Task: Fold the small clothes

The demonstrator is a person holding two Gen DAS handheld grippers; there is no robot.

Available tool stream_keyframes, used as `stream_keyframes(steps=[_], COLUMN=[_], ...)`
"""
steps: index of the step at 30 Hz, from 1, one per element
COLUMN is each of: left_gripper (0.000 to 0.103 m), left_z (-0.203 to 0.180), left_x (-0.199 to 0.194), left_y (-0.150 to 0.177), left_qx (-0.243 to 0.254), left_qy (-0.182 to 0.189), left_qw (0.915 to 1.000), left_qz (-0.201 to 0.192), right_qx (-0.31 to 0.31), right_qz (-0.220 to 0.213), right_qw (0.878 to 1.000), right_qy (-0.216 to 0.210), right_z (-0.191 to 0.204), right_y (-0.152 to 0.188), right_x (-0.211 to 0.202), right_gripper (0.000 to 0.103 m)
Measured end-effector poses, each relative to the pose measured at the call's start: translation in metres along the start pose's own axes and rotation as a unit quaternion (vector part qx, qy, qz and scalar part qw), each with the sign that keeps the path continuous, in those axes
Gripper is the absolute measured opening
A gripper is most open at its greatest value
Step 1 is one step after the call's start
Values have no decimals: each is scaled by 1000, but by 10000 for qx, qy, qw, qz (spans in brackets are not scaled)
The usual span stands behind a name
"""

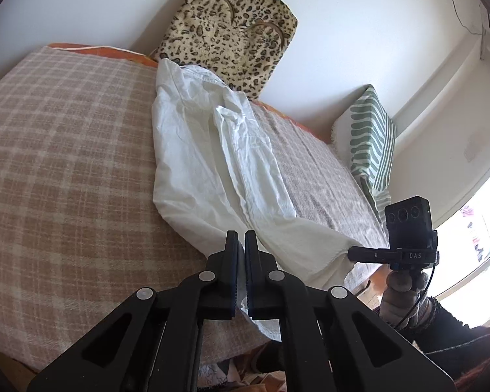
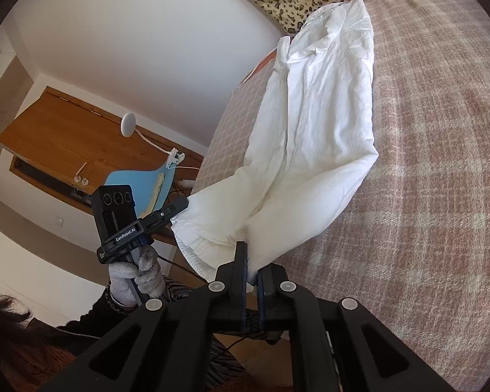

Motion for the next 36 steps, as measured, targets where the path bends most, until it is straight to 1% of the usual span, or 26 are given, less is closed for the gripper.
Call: stream_keyframes(steps=[6, 7, 9, 11, 12, 13, 15, 17, 20, 23, 26, 27, 29, 31, 32, 34, 36], left_gripper=[1, 1, 1, 1, 4, 6, 26, 27, 33, 34, 34, 34, 34, 33, 30, 16, 11], left_z=[3, 6, 13, 18, 21, 25, 38, 49, 60, 64, 60, 58, 55, 54, 54, 54, 53], left_x=[5, 6, 11, 11, 12, 13, 13, 11, 9, 11, 16, 18, 23, 25, 26, 25, 22], left_y=[-42, -46, -49, -40, -34, -28, -16, -4, 12, 22, 28, 31, 35, 38, 39, 38, 36], left_qx=[39, 24, -94, -77, -100, -218, -660, -1161, -1733, -2236, -2475, -2506, -2537, -2557, -2524, -2442, -2359], left_qy=[-82, -59, -17, -175, -270, -340, -399, -254, -40, 292, 584, 639, 657, 701, 691, 649, 702], left_qw=[9991, 9992, 9998, 9998, 9995, 9988, 9957, 9908, 9819, 9711, 9628, 9612, 9593, 9584, 9593, 9631, 9657], left_qz=[-410, -391, -199, -6, 123, 272, 520, 654, 760, 788, 913, 959, 1056, 1054, 1059, 929, 825], right_qx=[-139, -162, -244, -272, -279, -289, -239, -177, -158, -216, -220, -223, -206, -180, -169, -149, -158], right_qz=[-276, -304, -315, -299, -288, -286, -287, -267, -242, -232, -194, -187, -183, -193, -196, -202, -194], right_qw=[9995, 9994, 9991, 9990, 9991, 9991, 9992, 9994, 9995, 9993, 9993, 9993, 9993, 9993, 9993, 9993, 9992], right_qy=[57, 85, 174, 165, 147, 137, 107, 118, 144, 216, 232, 254, 269, 278, 273, 282, 298], right_z=[12, 15, 17, 17, 17, 17, 13, 10, 7, 8, 9, 8, 8, 7, 6, 6, 5], right_y=[-39, -46, -57, -60, -59, -59, -56, -53, -50, -49, -46, -45, -44, -42, -42, -42, -42], right_x=[1, 4, 6, 7, 6, 5, 4, 3, 2, 3, 4, 5, 5, 4, 4, 4, 3], right_gripper=[2, 2, 2, 2, 2, 2, 2, 2, 2, 2, 2, 2, 2, 2, 2, 2, 2])
Point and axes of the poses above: each gripper's, at about its wrist camera, not at the fingertips, and x roughly the way its jaws point, z to its left, y to its underside, the point moved 3 cm from there along x, roughly the way its jaws point, and after that the axes turned 2 degrees about -x, right-handed, at the moved point
